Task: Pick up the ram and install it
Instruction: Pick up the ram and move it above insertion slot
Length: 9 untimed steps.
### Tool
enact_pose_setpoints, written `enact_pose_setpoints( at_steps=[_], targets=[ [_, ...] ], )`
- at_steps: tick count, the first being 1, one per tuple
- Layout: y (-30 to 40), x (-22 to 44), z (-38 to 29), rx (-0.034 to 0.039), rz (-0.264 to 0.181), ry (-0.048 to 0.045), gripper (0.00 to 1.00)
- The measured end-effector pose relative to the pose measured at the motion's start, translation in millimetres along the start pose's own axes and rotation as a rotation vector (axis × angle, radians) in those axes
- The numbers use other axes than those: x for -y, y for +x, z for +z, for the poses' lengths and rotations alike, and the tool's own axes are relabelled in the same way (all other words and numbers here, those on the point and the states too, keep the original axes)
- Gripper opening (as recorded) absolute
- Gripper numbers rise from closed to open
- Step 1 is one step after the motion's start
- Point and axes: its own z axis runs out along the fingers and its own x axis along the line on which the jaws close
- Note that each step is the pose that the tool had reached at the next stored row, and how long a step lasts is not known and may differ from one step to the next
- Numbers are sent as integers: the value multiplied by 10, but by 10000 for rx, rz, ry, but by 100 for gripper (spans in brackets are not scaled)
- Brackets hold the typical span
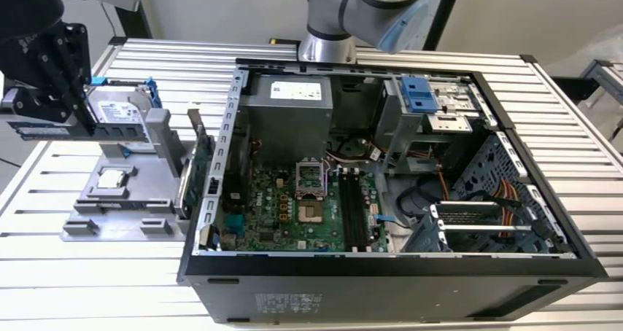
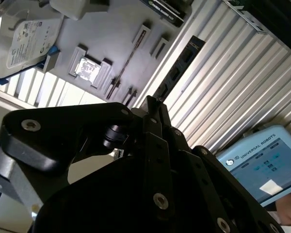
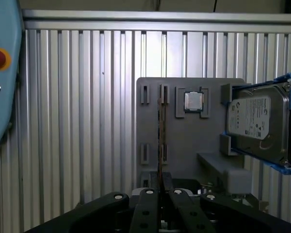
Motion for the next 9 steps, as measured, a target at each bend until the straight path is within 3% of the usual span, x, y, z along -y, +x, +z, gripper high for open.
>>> enact_pose_setpoints(
  at_steps=[9],
  targets=[
    [0, 50, -1, 0, -1, 0, 0]
  ],
)
